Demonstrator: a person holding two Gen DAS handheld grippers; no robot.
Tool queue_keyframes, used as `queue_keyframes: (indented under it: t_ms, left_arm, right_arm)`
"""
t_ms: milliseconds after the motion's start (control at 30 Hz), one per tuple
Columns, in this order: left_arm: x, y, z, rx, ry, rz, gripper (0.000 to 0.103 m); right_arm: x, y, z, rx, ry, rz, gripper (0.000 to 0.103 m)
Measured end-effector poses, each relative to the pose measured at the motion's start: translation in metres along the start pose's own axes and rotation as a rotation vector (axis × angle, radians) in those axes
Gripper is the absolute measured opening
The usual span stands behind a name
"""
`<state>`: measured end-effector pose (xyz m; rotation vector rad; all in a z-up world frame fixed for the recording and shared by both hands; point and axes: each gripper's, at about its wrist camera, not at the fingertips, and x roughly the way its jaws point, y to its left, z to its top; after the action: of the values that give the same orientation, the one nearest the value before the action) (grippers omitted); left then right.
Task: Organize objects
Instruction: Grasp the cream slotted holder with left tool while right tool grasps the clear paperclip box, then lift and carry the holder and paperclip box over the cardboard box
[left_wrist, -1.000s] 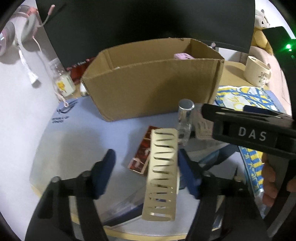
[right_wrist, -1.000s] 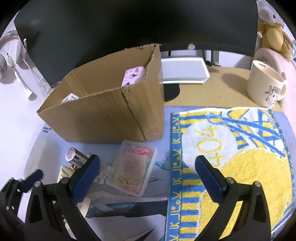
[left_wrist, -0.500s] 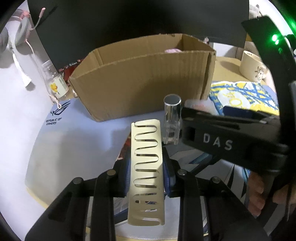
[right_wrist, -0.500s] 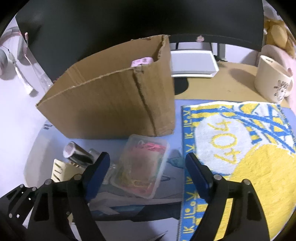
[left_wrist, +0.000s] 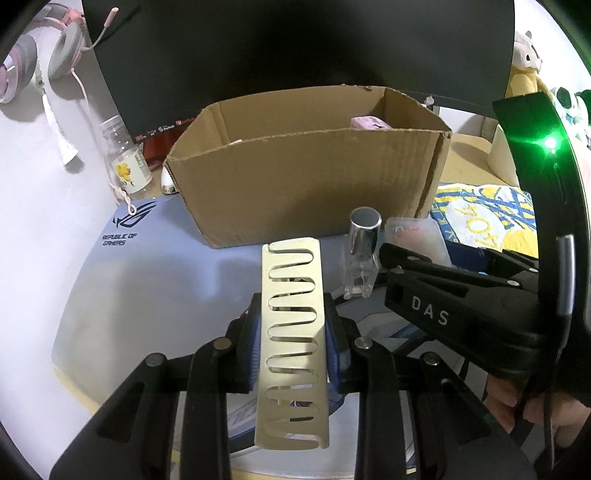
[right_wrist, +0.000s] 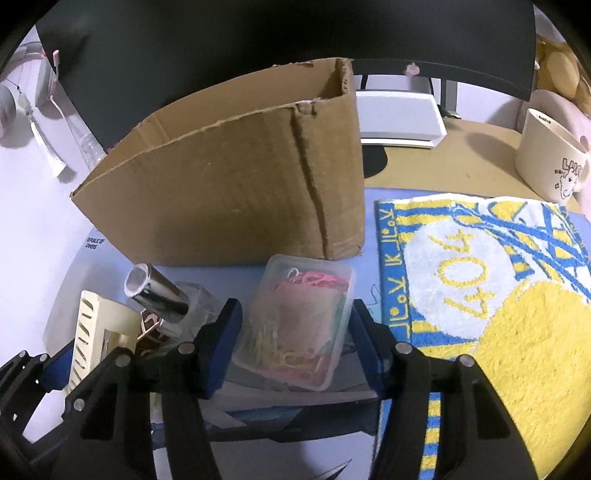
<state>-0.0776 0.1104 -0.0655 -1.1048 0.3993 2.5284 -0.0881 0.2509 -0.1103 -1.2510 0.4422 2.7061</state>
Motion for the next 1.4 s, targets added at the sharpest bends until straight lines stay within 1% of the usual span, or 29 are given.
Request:
queue_keyframes:
  t_ms: [67,167,300,400,633,833,933,1100,1400]
  left_arm:
    - [-0.002,0.002,0.001,-0.006,-0.008,0.011,0.027]
    - [-0.005,0.008,0.003,-0.024,-0.024,0.024,0.027]
    - [-0.013,0.017,0.003,-0.050,-0.050,0.033,0.027]
    - [-0.019,0.024,0.004,-0.071,-0.071,0.041,0.027]
    - [-0.023,0.040,0.005,-0.120,-0.092,0.056,0.027]
    - [-0.024,0.045,0.007,-0.137,-0.105,0.064,0.027]
    - [-0.026,0.048,0.008,-0.143,-0.114,0.071,0.027]
    - [-0.035,0.050,0.011,-0.148,-0.159,0.088,0.027]
    - [-0.047,0.063,0.016,-0.182,-0.211,0.100,0.027]
  right_arm:
    - [-0.005,-0.002,0.001,0.000,-0.003,-0.018,0.061]
    - [-0.013,-0.005,0.002,0.005,-0.012,-0.021,0.060]
    - [-0.019,-0.008,0.001,0.009,0.000,-0.012,0.059]
    - [-0.022,-0.002,0.004,-0.002,-0.007,0.001,0.059]
    - [-0.036,0.004,0.009,-0.014,-0.059,0.015,0.059]
    - [-0.045,0.001,0.014,-0.008,-0.086,0.021,0.059]
    - [-0.054,0.003,0.015,-0.005,-0.116,0.020,0.059]
    - [-0.069,0.014,0.017,-0.051,-0.162,0.024,0.059]
    - [-0.082,0.026,0.021,-0.091,-0.197,0.025,0.059]
